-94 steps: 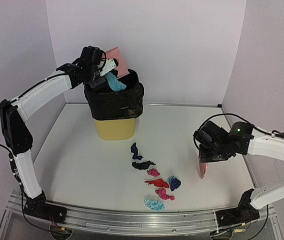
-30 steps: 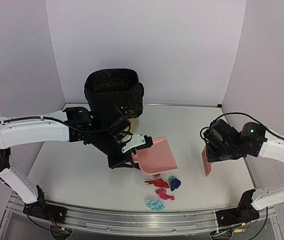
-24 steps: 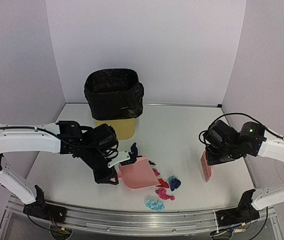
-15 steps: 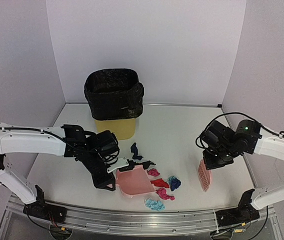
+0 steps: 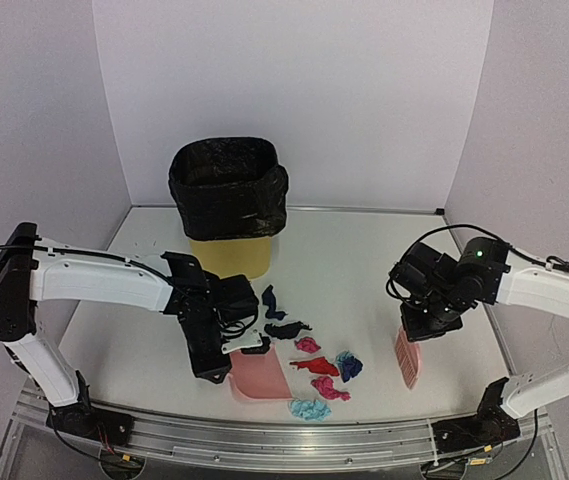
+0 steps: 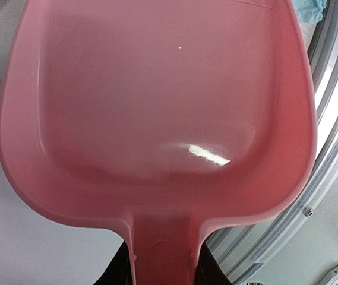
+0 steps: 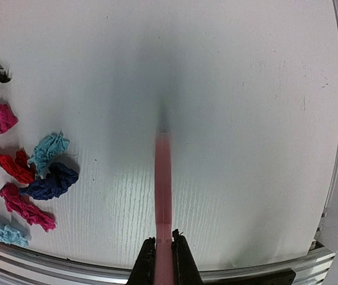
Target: Sweep away the paper scraps from the table
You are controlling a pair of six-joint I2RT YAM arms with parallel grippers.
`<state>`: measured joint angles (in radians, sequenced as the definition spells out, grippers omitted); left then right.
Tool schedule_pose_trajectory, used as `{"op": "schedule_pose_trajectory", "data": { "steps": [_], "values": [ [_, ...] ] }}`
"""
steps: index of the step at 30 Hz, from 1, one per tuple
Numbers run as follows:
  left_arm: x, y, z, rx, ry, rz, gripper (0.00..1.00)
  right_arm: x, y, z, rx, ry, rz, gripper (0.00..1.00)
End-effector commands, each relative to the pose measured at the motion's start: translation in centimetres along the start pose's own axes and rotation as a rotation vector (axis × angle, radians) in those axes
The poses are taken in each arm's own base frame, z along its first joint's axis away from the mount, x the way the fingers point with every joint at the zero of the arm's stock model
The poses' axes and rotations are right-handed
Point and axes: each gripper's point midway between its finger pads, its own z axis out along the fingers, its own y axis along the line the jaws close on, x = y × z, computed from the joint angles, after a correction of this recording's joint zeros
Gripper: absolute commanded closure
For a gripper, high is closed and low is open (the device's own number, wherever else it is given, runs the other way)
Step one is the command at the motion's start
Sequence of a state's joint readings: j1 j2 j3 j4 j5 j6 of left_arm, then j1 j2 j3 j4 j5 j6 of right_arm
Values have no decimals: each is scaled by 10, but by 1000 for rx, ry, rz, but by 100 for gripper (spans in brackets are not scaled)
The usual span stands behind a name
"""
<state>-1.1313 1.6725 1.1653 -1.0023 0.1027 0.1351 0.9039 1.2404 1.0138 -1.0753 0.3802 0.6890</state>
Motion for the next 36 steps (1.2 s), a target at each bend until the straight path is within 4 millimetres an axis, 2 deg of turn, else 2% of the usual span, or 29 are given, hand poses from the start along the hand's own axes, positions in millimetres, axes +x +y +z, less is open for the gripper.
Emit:
{"op": "schedule_pose_trajectory", "data": {
  "steps": [1,4,8,16,25,28,31,34,36],
  "values": [
    [11,12,2,-64,96,31,100,-7,12,-7,-35,25,46,100],
    [13,14,12,-65,115,54,100,-9,28,-5,-67,63,52,100],
    [7,17,20,-77,110,78,100,-10,58,3,-118,131,37,100],
    [-4,17,32,-67,59,113,100,-18,138,15,-247,166,-30,100],
    [-4,16,39,-59,47,110,100,-28,227,13,-395,171,-107,100],
    [-3,14,39,-53,32,107,100,-33,242,7,-428,161,-114,100],
    [-5,13,38,-45,5,104,100,-37,249,1,-447,145,-121,100],
    [-9,9,38,-28,-29,102,100,-40,247,-4,-447,119,-128,100],
    [-10,9,38,-33,-54,100,100,-45,239,-8,-427,79,-123,100]
  ]
}}
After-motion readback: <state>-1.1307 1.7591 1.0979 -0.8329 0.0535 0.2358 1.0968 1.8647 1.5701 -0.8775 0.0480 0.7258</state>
